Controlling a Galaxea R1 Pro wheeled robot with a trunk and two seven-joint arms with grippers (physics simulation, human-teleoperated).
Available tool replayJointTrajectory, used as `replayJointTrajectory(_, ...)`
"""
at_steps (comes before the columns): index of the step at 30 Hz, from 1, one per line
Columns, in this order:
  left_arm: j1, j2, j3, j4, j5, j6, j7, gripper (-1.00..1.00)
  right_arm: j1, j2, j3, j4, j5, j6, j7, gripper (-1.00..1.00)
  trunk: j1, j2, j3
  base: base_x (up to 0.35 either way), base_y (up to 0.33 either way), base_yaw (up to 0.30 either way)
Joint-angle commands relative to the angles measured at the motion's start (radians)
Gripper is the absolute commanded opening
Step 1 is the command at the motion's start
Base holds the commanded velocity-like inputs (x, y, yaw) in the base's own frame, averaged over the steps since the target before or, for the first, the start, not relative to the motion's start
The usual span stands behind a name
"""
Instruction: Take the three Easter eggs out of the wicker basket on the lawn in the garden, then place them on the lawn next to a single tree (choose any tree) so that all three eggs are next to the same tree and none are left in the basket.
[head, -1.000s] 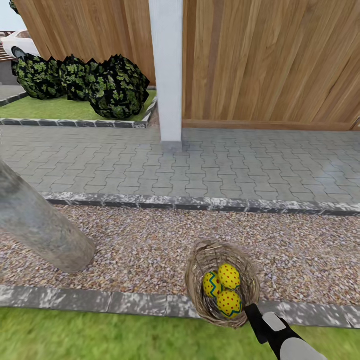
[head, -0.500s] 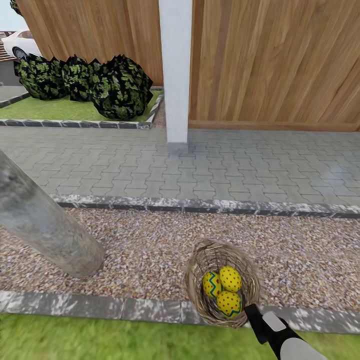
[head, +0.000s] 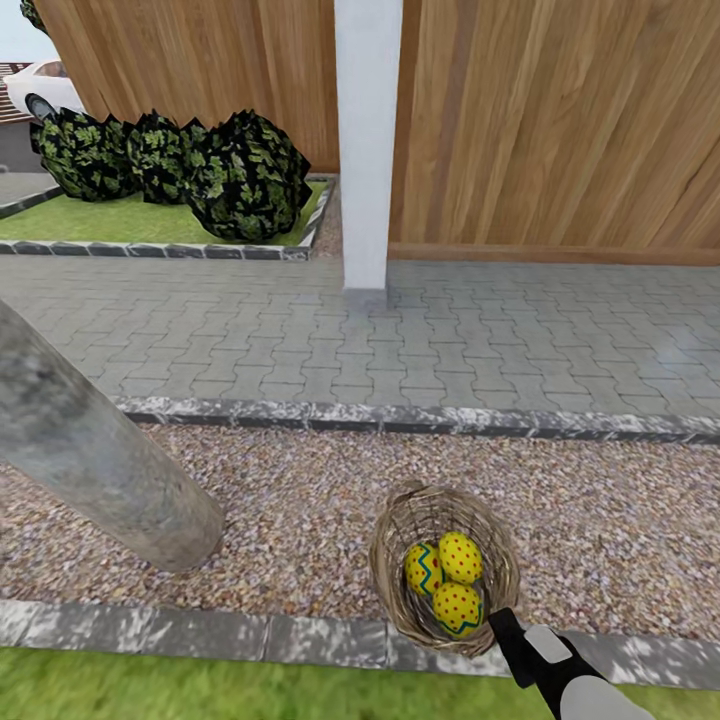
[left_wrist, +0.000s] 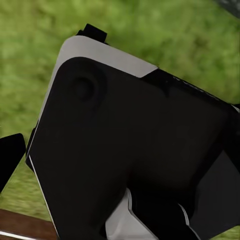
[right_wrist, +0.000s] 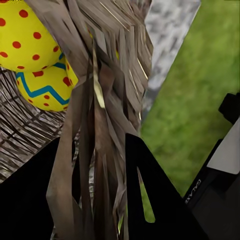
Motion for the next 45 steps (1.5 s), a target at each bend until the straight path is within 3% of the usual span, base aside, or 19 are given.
replayJointTrajectory(1,0.0,0.0,0.001,-0.001,0.01,0.007,-0.003,1.0,0.0,0.0,0.003,-0.004,-0.014,0.005,-0.007,-1.0,0.0,-0.001,-0.001,-0.014,0.009,0.0)
replayJointTrajectory(9,0.0,0.0,0.001,-0.002,0.012,0.007,-0.003,1.0,0.0,0.0,0.003,-0.004,-0.014,0.005,-0.005,-1.0,0.0,-0.001,-0.001,-0.064,0.275,0.0)
replayJointTrajectory(18,0.0,0.0,0.0,-0.001,0.011,0.007,-0.003,1.0,-0.021,0.0,0.003,-0.005,-0.012,0.007,-0.018,-1.0,0.0,-0.001,-0.001,0.001,0.028,0.0)
replayJointTrajectory(34,0.0,0.0,0.0,-0.001,0.012,0.006,-0.003,1.0,-0.036,0.0,0.006,-0.005,-0.012,0.007,-0.023,-1.0,0.0,-0.001,-0.001,0.142,0.231,0.0)
replayJointTrajectory(37,0.0,0.0,0.0,-0.001,0.012,0.006,-0.003,1.0,-0.05,0.0,0.006,-0.005,-0.012,0.007,-0.071,-1.0,0.0,-0.001,-0.001,0.02,0.02,0.0)
replayJointTrajectory(45,0.0,0.0,0.0,-0.001,0.012,0.007,-0.003,1.0,-0.077,0.005,0.006,-0.004,-0.012,0.006,-0.079,-1.0,0.0,-0.001,-0.001,0.0,0.0,0.0)
